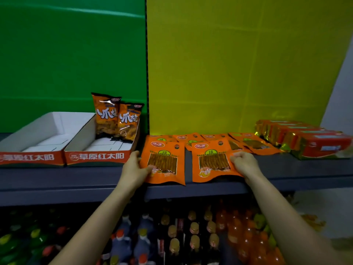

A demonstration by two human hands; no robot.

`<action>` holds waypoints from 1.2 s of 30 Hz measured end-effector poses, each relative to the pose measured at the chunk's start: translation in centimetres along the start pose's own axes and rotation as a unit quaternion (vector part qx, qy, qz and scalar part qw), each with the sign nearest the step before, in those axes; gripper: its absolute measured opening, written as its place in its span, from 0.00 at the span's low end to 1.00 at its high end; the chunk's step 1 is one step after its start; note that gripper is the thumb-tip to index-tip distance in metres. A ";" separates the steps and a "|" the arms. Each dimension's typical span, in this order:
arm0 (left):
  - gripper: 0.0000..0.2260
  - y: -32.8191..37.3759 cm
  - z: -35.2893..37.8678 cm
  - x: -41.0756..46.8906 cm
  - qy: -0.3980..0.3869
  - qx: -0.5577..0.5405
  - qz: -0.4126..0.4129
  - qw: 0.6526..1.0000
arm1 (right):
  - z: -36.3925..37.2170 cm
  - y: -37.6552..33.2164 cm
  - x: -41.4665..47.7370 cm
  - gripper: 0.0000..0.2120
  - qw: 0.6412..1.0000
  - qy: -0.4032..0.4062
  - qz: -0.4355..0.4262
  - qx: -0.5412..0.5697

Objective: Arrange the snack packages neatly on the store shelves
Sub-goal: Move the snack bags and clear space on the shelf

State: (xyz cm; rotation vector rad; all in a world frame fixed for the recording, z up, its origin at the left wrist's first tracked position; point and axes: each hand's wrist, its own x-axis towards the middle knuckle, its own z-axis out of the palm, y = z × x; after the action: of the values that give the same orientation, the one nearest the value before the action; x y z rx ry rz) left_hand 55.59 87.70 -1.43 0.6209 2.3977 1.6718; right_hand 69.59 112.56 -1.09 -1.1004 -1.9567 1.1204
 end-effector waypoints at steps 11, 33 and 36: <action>0.17 -0.3 1.9 0.0 0.068 0.178 0.043 0.981 | 2.0 -0.3 1.9 0.10 0.979 -0.006 -0.094 -0.178; 0.04 -3.9 -17.1 -3.9 0.254 0.512 0.187 0.799 | 15.6 -14.3 -13.7 0.11 0.813 -0.201 -0.522 -0.160; 0.07 -6.4 -22.4 -5.0 0.266 0.518 0.148 0.800 | 19.7 -16.4 -17.7 0.12 0.792 -0.235 -0.541 -0.159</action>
State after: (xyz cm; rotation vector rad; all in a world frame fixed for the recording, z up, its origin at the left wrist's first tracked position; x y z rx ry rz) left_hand 50.58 64.52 0.29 0.7158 3.7489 0.4014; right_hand 55.83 84.87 2.81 0.3322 -2.6140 0.4055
